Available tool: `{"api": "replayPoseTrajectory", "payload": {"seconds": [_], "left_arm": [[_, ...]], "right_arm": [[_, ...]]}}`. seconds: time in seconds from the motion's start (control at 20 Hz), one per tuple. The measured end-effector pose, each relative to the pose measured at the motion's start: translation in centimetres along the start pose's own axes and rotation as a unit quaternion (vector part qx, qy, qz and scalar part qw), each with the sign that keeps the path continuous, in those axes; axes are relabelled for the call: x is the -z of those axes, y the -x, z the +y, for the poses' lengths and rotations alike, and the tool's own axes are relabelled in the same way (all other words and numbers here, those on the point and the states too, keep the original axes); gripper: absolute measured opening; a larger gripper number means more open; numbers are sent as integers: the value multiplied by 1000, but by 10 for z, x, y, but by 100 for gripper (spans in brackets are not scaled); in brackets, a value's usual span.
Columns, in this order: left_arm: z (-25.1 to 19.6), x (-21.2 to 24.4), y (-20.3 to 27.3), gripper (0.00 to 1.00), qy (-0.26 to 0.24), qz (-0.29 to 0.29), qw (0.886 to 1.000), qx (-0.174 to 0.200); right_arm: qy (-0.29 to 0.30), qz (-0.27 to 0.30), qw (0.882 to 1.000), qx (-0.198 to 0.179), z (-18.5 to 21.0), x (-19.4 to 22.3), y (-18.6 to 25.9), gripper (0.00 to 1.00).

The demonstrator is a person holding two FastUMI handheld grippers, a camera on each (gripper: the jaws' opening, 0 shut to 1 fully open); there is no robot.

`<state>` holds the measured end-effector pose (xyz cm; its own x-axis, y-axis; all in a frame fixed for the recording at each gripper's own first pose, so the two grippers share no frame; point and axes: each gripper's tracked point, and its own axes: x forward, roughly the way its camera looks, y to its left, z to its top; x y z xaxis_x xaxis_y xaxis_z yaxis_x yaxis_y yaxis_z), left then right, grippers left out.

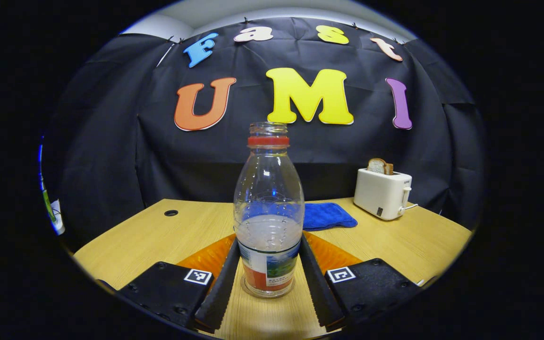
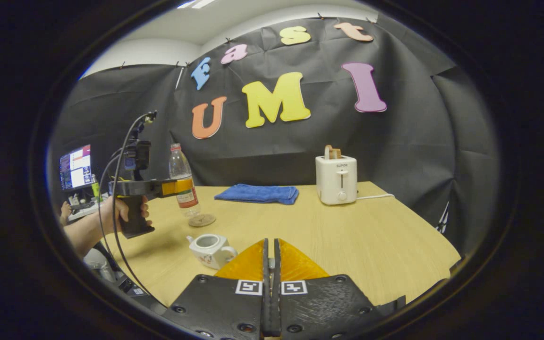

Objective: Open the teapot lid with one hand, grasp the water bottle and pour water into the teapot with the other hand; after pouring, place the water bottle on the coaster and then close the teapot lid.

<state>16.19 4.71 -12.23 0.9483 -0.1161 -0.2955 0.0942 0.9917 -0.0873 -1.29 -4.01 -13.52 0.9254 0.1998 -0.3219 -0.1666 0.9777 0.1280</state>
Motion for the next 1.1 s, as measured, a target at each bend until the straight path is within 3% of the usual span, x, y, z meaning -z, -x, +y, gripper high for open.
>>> {"api": "replayPoseTrajectory", "payload": {"seconds": [0.3, 0.8, 0.9, 1.05, 1.1], "left_arm": [[1, 24, -29, 74, 12, 17, 1000, 2], [-1, 35, -32, 80, -3, 40, 999, 6], [-5, 36, -30, 85, 3, 43, 999, 14], [-5, 33, -28, 100, 4, 44, 999, 14], [-5, 34, -24, 100, 3, 46, 999, 13]], "right_arm": [[-4, 13, 1000, 9, -10, 6, -8, 0], [-1, 18, 1000, 6, -5, 10, -9, 0], [-2, 18, 1000, 6, -6, 10, -9, 0], [-3, 18, 1000, 7, -5, 10, -8, 0], [-2, 17, 1000, 6, -4, 9, -8, 0]]}}
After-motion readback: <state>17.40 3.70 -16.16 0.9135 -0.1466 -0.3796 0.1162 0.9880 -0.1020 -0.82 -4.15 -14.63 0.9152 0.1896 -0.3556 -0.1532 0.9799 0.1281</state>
